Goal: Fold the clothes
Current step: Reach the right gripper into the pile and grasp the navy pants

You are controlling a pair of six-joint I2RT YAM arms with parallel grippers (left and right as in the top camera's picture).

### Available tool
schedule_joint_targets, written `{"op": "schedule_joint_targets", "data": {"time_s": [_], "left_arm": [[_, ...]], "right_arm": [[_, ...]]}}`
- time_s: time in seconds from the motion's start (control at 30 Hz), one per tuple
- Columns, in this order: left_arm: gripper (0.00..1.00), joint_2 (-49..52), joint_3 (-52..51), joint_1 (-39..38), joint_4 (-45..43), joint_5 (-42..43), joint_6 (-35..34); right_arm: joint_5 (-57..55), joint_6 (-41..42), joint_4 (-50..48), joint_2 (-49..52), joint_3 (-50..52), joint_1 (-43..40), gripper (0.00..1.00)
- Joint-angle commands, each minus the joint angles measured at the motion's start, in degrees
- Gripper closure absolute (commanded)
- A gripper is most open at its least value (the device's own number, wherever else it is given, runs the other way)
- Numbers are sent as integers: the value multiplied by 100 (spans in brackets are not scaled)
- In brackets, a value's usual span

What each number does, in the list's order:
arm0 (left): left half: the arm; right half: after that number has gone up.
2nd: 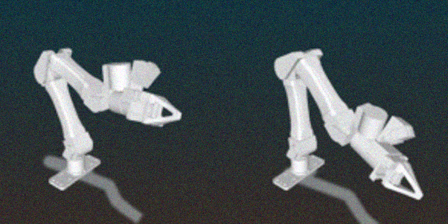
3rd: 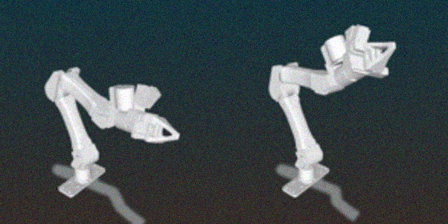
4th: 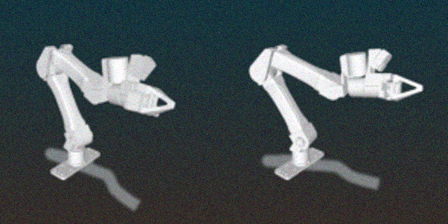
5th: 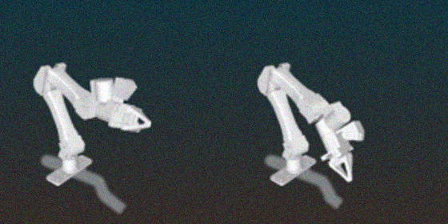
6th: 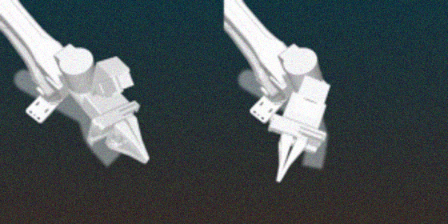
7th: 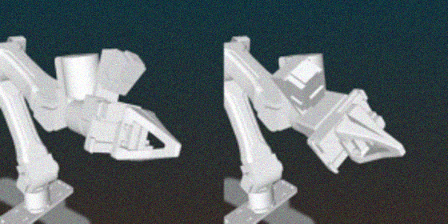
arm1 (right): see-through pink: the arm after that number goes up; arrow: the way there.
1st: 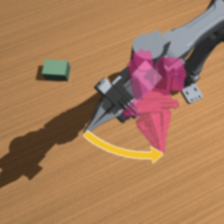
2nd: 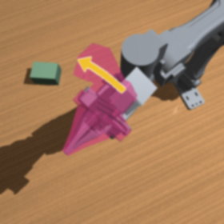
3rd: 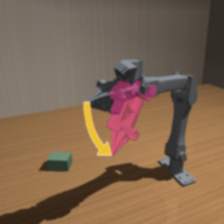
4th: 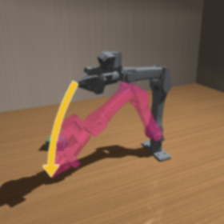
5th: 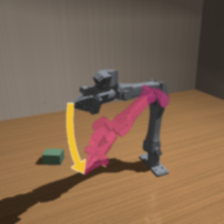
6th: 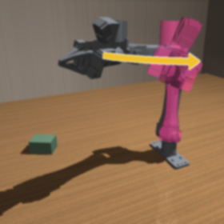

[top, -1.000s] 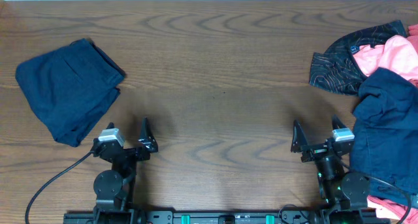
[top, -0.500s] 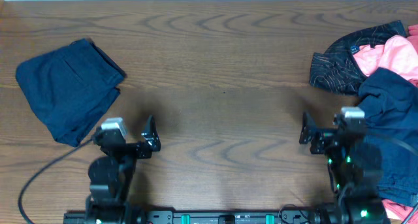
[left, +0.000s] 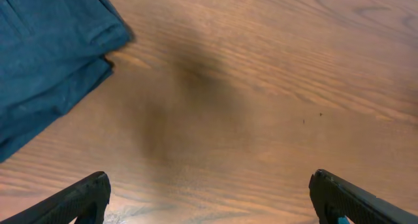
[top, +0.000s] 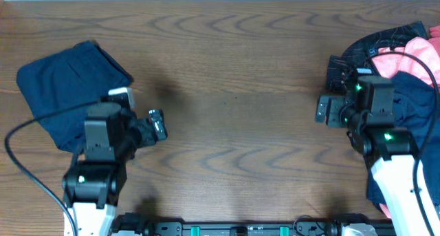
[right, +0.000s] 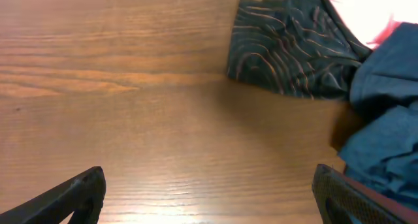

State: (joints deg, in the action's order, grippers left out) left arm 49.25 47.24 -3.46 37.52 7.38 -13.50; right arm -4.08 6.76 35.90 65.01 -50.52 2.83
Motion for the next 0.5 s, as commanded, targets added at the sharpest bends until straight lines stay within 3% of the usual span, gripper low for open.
{"op": "schedule_joint_targets", "data": {"time_s": [0.0, 0.13, 0.47], "left_arm": [[2, 212, 142, 24, 114, 61, -13], [2, 326, 142, 24, 170, 61, -15], [2, 339, 142, 24, 168, 61, -15]], "right_arm": [[-1058, 149, -96, 321, -122, -144, 1], [-2041, 398, -415, 929, -122, -592, 1], [-2026, 997, -1646, 2708, -122, -1792, 1]]}}
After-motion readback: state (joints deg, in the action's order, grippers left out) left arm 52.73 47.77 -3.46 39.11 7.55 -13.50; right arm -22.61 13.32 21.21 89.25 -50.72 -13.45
